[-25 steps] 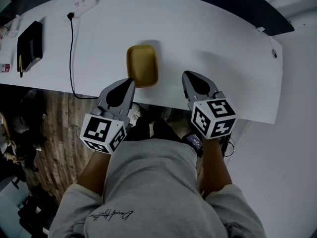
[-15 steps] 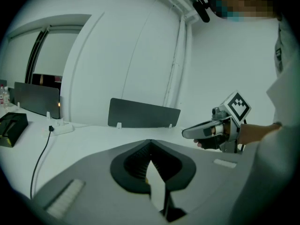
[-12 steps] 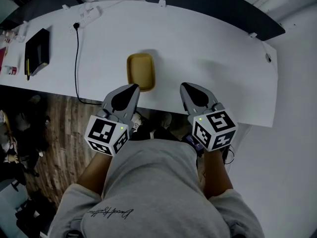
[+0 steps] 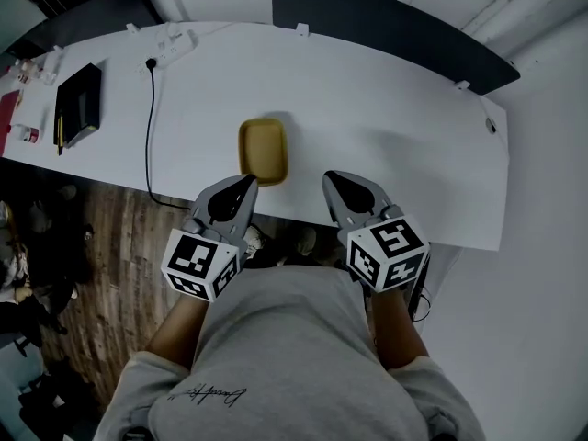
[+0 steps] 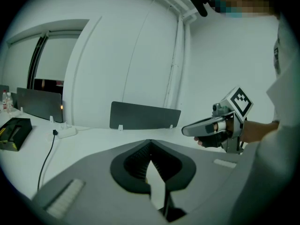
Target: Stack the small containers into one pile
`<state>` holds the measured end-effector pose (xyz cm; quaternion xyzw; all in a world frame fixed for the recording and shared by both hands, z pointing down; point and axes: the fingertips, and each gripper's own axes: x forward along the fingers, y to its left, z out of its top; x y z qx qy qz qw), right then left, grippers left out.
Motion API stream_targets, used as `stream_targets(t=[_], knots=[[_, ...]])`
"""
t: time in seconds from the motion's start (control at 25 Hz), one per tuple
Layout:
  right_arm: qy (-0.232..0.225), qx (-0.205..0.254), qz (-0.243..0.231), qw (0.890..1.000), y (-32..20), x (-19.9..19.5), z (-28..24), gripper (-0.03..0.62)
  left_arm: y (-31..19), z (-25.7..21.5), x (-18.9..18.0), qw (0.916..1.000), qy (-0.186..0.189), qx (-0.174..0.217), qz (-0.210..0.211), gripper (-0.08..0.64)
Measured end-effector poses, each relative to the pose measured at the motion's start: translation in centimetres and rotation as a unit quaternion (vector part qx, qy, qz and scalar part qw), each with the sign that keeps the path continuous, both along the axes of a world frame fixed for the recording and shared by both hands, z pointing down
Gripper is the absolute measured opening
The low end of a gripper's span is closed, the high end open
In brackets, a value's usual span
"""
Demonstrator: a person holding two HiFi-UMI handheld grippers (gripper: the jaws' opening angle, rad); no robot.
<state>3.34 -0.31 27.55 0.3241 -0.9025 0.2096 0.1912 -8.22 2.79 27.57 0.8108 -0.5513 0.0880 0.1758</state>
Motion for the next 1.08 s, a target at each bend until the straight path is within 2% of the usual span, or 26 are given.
stream_targets(t=[0.28, 1.08], knots=[[-0.007, -0.003, -0.014, 1.000, 0.1, -1.7, -0.2, 0.014, -0.2, -0.3, -0.4, 1.0000, 0.004, 0.001, -0.005, 0.002], [-0.011, -0.009, -0.030, 0.999, -0.1, -3.3, -0.2, 0.014, -0.4, -0.2, -1.3, 1.0000, 0.005, -0.001, -0.007, 0.002]])
